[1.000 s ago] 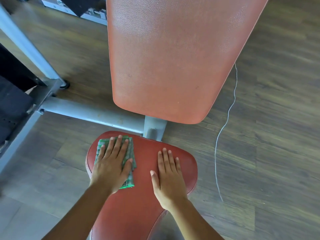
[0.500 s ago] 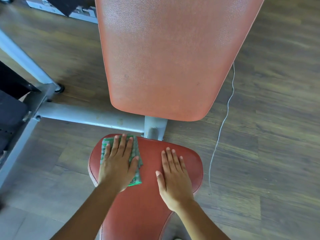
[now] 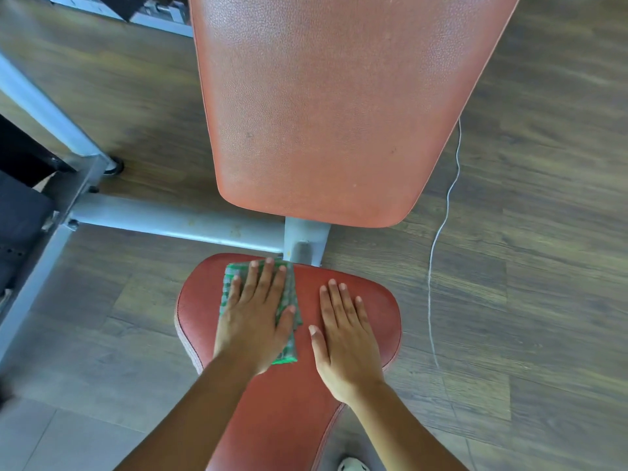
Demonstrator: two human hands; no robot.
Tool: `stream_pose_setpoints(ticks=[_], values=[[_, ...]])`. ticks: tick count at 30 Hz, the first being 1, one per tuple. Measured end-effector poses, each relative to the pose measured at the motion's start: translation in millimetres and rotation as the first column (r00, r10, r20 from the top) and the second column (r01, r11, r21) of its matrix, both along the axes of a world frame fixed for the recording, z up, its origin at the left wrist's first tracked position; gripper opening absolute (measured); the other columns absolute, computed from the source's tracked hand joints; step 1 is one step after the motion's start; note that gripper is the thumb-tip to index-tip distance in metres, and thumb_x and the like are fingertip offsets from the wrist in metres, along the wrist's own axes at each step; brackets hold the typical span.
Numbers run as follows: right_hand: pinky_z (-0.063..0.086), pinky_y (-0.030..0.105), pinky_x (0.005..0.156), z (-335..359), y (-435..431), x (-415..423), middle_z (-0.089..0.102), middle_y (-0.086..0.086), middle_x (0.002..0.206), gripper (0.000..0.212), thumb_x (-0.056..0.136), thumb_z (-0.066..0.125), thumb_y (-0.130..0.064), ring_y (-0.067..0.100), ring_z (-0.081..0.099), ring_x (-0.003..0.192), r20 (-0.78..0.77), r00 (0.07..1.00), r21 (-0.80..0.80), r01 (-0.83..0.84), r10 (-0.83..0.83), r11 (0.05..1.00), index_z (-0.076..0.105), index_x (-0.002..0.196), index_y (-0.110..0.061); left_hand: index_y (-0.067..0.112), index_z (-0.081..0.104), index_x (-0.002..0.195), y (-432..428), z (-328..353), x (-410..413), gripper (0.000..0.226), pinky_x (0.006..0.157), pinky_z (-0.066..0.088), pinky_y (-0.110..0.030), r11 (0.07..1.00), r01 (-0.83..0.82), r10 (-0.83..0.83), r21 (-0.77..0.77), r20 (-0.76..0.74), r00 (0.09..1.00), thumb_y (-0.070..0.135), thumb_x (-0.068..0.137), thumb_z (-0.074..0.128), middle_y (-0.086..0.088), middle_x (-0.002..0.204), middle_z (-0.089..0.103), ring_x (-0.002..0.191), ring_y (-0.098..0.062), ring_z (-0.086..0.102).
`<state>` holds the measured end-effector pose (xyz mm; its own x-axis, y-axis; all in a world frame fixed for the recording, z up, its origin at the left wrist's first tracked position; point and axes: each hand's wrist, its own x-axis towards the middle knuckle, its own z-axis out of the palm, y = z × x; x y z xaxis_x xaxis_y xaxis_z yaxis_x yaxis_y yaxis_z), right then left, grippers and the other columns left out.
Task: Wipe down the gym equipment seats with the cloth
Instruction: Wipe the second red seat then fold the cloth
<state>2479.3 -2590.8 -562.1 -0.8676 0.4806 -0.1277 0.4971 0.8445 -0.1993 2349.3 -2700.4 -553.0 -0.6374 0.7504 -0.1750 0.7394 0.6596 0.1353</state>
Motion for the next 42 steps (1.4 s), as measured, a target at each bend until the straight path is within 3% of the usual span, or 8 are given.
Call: stream_pose_setpoints(ticks=[5, 12, 20, 24, 29, 32, 35, 42], values=[[0.017, 0.039, 0.111, 1.9, 1.2, 0.4, 0.032, 0.01, 0.154, 0.058, 0.096, 0.029, -0.035, 0.024, 0.028, 0.143, -0.006, 1.0, -0.002, -0.013, 0.013, 1.0, 0.038, 0.144, -0.004, 0.016, 0.026, 0.15, -40.1, 8.1, 14.7, 0.06, 0.113, 0.013, -0.042, 0.972, 0.225, -0.227, 0.072, 0.016, 0.974, 0.045, 0.097, 0.025, -0.004, 0.157, 0.024, 0.146, -0.019, 0.012], [0.015, 0.039, 0.112, 3.1, 0.5, -0.2, 0.03, 0.01, 0.154, 0.059, 0.096, 0.029, -0.036, 0.023, 0.026, 0.143, -0.008, 1.0, -0.001, -0.002, 0.002, 1.0, 0.036, 0.146, -0.005, 0.019, 0.005, 0.152, -9.0, 0.0, -13.7, 0.067, 0.117, -0.003, -0.039, 1.0, 0.01, -0.01, -0.009, 0.004, 1.0, 0.049, 0.093, 0.009, 0.0, 0.159, 0.001, 0.147, -0.02, -0.004], [0.014, 0.039, 0.113, 3.0, 0.7, 0.3, 0.025, 0.009, 0.157, 0.059, 0.097, 0.028, -0.036, 0.022, 0.02, 0.145, -0.001, 1.0, -0.021, -0.003, 0.003, 1.0, 0.031, 0.148, -0.006, 0.017, 0.024, 0.15, -56.4, 3.4, -22.6, 0.061, 0.114, 0.012, -0.042, 0.968, 0.249, -0.25, 0.026, 0.018, 0.968, 0.047, 0.099, 0.013, -0.004, 0.157, 0.023, 0.147, -0.019, 0.011], [0.013, 0.039, 0.113, 4.7, -0.4, 0.5, 0.025, 0.009, 0.157, 0.059, 0.097, 0.027, -0.036, 0.022, 0.02, 0.145, 0.0, 1.0, -0.053, 0.002, -0.002, 0.999, 0.03, 0.148, -0.005, 0.018, 0.006, 0.152, -19.6, 6.8, -23.8, 0.068, 0.118, -0.003, -0.04, 0.998, 0.026, -0.024, -0.049, 0.051, 0.998, 0.051, 0.092, 0.005, -0.002, 0.16, 0.003, 0.147, -0.022, -0.008], [0.008, 0.035, 0.116, 9.1, 3.3, 1.3, 0.023, 0.008, 0.157, 0.059, 0.098, 0.021, -0.034, 0.018, 0.016, 0.146, -0.023, 1.0, -0.135, -0.009, 0.006, 0.991, 0.027, 0.149, -0.005, 0.022, -0.003, 0.15, 0.6, 16.8, 18.3, 0.074, 0.118, -0.012, -0.035, 0.989, 0.1, -0.122, 0.109, 0.217, 0.969, 0.059, 0.087, -0.02, 0.003, 0.157, -0.011, 0.144, -0.013, -0.02], [0.004, 0.032, 0.12, 17.8, 1.2, 3.4, 0.015, 0.003, 0.159, 0.064, 0.097, 0.012, -0.04, 0.012, 0.005, 0.148, -0.101, 0.984, -0.28, 0.111, -0.144, 0.953, 0.022, 0.151, -0.008, 0.018, 0.039, 0.145, -14.3, 27.0, 22.0, 0.058, 0.12, 0.012, -0.035, 0.952, -0.063, -0.035, 0.299, 0.31, 0.95, 0.046, 0.099, 0.019, -0.001, 0.152, 0.033, 0.145, -0.014, 0.02], [0.044, 0.043, 0.099, 34.2, -11.9, -0.2, 0.058, 0.009, 0.13, 0.054, 0.094, 0.03, -0.04, 0.028, 0.05, 0.123, -0.177, 0.931, -0.174, 0.289, -0.319, 0.941, 0.054, 0.131, -0.008, 0.008, 0.062, 0.115, -19.9, 35.8, 15.4, 0.039, 0.079, 0.05, -0.046, 0.904, -0.247, 0.254, 0.35, 0.027, 0.967, 0.029, 0.088, 0.043, -0.012, 0.102, 0.066, 0.096, -0.033, 0.06], [0.047, 0.036, 0.063, 44.9, -30.8, -34.3, 0.056, 0.0, 0.075, 0.049, 0.084, 0.044, -0.063, 0.022, 0.054, 0.071, -0.009, 0.931, 0.001, 0.364, -0.364, 0.931, 0.059, 0.08, -0.016, 0.004, 0.059, 0.078, -9.4, 38.7, 2.0, 0.039, 0.061, 0.037, -0.038, 0.913, -0.405, 0.401, -0.038, -0.083, 0.912, 0.043, 0.083, 0.065, -0.014, 0.07, 0.06, 0.07, -0.032, 0.056]])
